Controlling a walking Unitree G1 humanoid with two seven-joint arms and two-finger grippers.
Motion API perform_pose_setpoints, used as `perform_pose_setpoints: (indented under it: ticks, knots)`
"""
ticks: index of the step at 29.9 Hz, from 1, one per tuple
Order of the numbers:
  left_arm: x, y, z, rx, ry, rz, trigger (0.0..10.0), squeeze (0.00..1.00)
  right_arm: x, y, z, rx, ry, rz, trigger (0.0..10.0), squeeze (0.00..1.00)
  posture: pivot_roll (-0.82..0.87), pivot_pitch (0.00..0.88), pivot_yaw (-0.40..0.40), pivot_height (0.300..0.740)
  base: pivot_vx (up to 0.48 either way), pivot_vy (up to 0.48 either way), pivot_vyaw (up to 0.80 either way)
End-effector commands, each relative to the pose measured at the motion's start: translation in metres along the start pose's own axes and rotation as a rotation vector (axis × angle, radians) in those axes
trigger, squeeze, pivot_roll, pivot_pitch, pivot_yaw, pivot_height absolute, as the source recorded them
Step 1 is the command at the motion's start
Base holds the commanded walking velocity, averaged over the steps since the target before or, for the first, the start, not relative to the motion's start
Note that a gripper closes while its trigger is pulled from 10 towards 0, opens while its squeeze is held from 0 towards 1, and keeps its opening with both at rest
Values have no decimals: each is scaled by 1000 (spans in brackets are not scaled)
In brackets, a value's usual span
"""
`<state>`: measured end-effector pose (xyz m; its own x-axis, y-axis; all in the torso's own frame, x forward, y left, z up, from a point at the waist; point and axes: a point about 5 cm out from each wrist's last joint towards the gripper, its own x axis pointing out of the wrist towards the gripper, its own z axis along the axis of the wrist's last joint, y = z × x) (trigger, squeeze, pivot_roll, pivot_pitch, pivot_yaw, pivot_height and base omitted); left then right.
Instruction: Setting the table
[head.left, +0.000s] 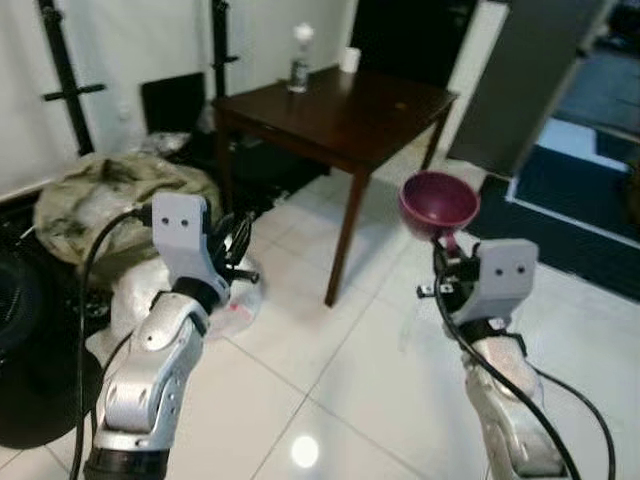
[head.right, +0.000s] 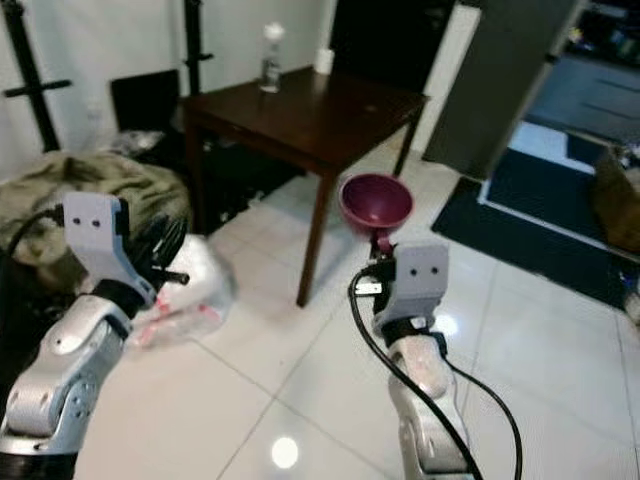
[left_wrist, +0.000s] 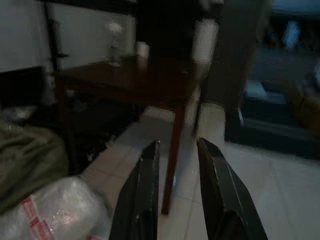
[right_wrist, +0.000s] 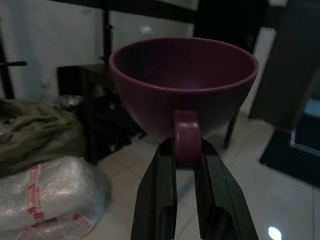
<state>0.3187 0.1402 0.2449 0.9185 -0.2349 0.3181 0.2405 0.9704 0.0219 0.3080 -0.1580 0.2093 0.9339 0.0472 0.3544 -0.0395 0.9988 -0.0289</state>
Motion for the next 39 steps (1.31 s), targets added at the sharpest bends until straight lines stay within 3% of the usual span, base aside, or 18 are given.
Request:
perform_pose_setpoints:
  ticks: [1, 10, 18, 19, 23, 26, 39]
  knots:
    - [3, -12, 1, 35, -12, -62, 10000, 0, -7, -7, -5, 15, 18, -45, 10000, 0, 1, 56, 5, 740, 0, 0, -800]
    - [7, -15, -4, 73, -4, -71, 10000, 0, -19, -1, -12, 52, 44, -24, 10000, 0, -17, 69, 38, 740, 0, 0, -800]
    - [-3, -12, -31, 167, 71, -60, 10000, 0, -38, 15, -18, 54, 103, 172, 10000, 0, -18, 76, 34, 740, 0, 0, -800]
    - [-3, -12, -31, 167, 71, -60, 10000, 0, -38, 15, -18, 54, 103, 172, 10000, 0, -18, 76, 34, 740, 0, 0, -800]
    - [-12, -6, -49, 137, 149, -74, 10000, 0, -57, 31, -23, 58, 166, 416, 10000, 0, -20, 79, 43, 740, 0, 0, -800]
    - [-15, -5, -53, 128, 166, -84, 10000, 0, -60, 33, -23, 55, 175, 472, 10000, 0, -20, 79, 43, 740, 0, 0, -800]
    - [-15, 0, -57, 129, 182, -80, 10000, 0, -57, 28, -18, 12, 152, 439, 10000, 0, -24, 74, 66, 740, 0, 0, -800]
